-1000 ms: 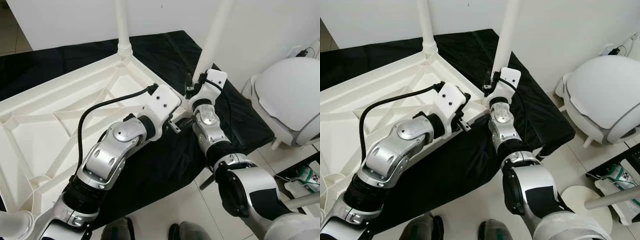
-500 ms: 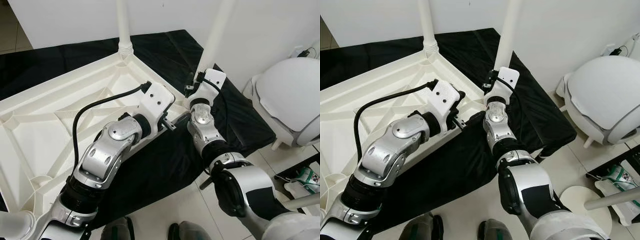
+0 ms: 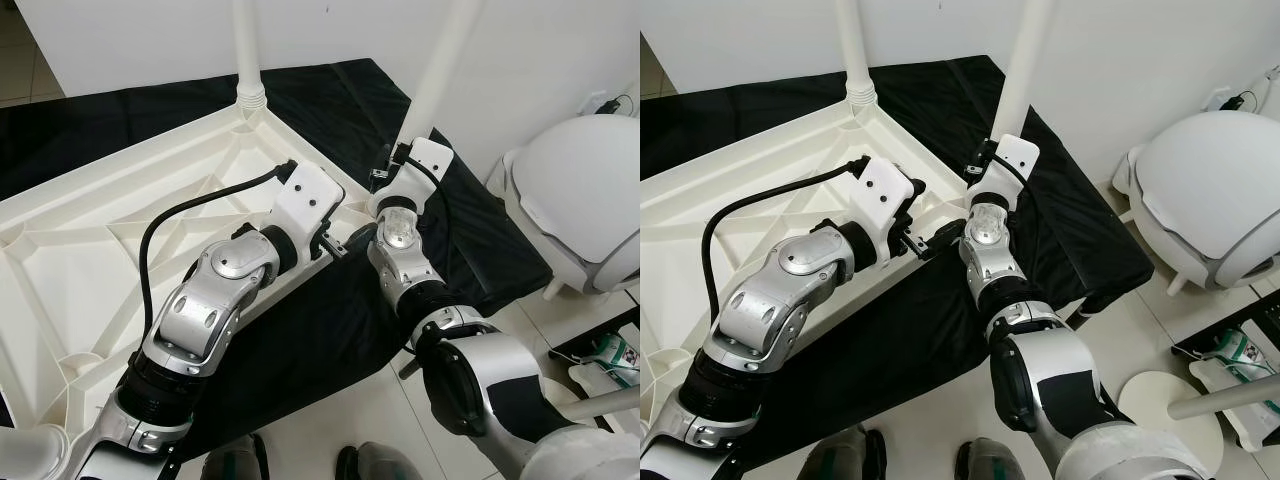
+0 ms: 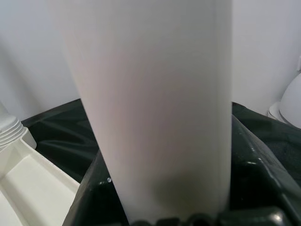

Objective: Building children table

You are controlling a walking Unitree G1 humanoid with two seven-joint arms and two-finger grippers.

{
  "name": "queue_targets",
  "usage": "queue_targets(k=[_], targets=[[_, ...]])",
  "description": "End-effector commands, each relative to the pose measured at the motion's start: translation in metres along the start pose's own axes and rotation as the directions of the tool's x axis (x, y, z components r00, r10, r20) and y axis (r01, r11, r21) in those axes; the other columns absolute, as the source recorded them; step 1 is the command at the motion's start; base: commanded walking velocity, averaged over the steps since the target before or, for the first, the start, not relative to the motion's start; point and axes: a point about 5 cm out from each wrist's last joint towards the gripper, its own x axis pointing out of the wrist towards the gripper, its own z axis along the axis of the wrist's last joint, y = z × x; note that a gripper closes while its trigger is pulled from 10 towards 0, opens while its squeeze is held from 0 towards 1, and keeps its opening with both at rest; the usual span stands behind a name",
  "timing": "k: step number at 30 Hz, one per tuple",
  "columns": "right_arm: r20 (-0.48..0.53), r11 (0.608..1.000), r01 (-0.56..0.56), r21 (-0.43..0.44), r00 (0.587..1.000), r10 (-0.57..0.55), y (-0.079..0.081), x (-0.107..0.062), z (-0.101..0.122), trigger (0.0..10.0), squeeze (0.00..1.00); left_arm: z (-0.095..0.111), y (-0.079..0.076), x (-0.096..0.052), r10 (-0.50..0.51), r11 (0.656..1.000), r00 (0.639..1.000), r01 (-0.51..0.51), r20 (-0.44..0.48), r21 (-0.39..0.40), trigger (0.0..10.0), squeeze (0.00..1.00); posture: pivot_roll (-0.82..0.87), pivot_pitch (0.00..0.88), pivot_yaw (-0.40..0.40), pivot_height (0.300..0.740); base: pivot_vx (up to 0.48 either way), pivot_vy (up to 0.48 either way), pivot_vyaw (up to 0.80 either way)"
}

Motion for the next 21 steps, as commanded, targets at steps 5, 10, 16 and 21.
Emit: queue_targets(k=[5,10,16,21], targets=[[-0.131,0.998,-0.045,-0.032,0.99,0.041,0.02,-0.023,-0.03,10.0,0.0,0.003,-0.012,0.008,-0.049,0.999,0.999,0.049,0.015,-0.007,10.0,0.0,0.01,0.036,-0.035,0.74,0.0,0.0,0.0],[-0.108,0.998,-0.059,-0.037,0.993,0.055,0.017,-0.022,-0.029,10.0,0.68,0.004,-0.013,0.008,-0.051,0.999,0.999,0.051,0.018,-0.008,10.0,0.0,0.01,0.031,-0.037,0.74,0.0,0.0,0.0],[-0.08,0.994,-0.098,-0.036,0.992,0.095,0.012,-0.019,-0.027,10.0,1.0,0.004,-0.013,0.009,-0.051,0.999,0.998,0.051,0.021,-0.007,10.0,0.0,0.01,0.028,-0.041,0.74,0.0,0.0,0.0],[-0.066,0.992,-0.119,-0.033,0.991,0.117,0.006,-0.016,-0.025,10.0,1.0,0.004,-0.014,0.01,-0.052,0.999,0.998,0.052,0.023,-0.01,10.0,0.0,0.01,0.018,-0.044,0.74,0.0,0.0,0.0]])
